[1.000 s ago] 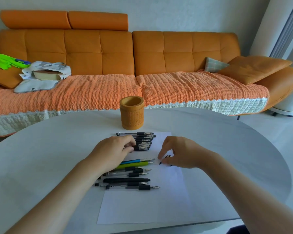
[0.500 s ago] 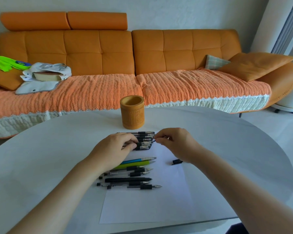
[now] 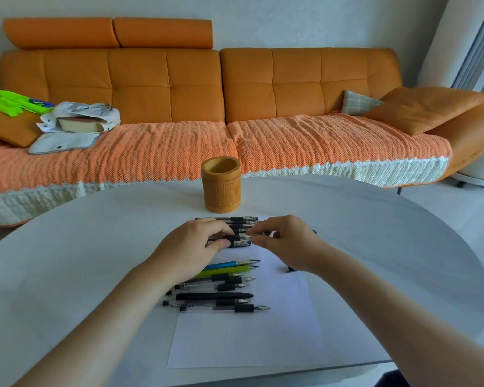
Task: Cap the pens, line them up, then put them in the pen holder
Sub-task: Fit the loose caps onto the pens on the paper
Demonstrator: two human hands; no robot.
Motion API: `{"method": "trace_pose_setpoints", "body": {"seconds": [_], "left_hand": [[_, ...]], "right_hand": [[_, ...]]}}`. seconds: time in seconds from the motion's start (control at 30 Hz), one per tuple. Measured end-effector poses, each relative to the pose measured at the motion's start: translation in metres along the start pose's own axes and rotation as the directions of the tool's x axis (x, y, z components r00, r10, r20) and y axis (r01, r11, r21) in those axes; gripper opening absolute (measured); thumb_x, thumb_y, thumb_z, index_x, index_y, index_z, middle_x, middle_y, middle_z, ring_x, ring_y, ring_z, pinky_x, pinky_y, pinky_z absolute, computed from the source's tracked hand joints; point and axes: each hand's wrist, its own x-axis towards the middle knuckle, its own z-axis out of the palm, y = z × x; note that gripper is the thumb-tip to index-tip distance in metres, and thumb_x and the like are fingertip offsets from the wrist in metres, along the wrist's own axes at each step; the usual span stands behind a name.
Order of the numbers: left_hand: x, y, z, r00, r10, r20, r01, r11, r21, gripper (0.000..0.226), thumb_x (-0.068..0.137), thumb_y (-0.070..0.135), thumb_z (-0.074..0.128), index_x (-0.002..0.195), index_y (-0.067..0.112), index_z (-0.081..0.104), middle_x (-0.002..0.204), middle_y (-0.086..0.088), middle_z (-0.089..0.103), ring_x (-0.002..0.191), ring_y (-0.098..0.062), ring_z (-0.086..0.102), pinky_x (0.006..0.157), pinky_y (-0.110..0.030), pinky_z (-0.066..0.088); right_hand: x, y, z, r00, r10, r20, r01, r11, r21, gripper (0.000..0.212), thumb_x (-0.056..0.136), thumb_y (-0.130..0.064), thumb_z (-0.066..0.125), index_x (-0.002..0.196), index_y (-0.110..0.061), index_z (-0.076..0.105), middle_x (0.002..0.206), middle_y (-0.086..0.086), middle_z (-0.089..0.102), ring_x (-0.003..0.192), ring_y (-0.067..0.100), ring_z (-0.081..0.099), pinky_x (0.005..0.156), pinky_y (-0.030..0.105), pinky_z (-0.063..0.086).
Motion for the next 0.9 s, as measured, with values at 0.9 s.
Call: {"method": "trace_pose_setpoints", "body": {"seconds": [0.9], "left_hand": [[-0.003, -0.003, -0.005, 0.989, 0.136, -0.061, -0.14, 0.988, -0.063, 0.02, 0.087, 0.017, 0.071, 0.104, 0.026, 0.076, 0.086, 0.017, 0.063, 0.08, 0.001, 0.058, 0.07, -0.01, 0.038]], "right_hand": [[-0.009, -0.014, 0.019, 1.0, 0.007, 0.009, -0.008, 0.975, 0.224, 0.022, 0.097, -0.024, 0.059, 0.078, -0.027, 0.07, 0.054, -0.019, 0.059, 0.048, -0.002, 0.047, 0.05, 0.009, 0.036]]}}
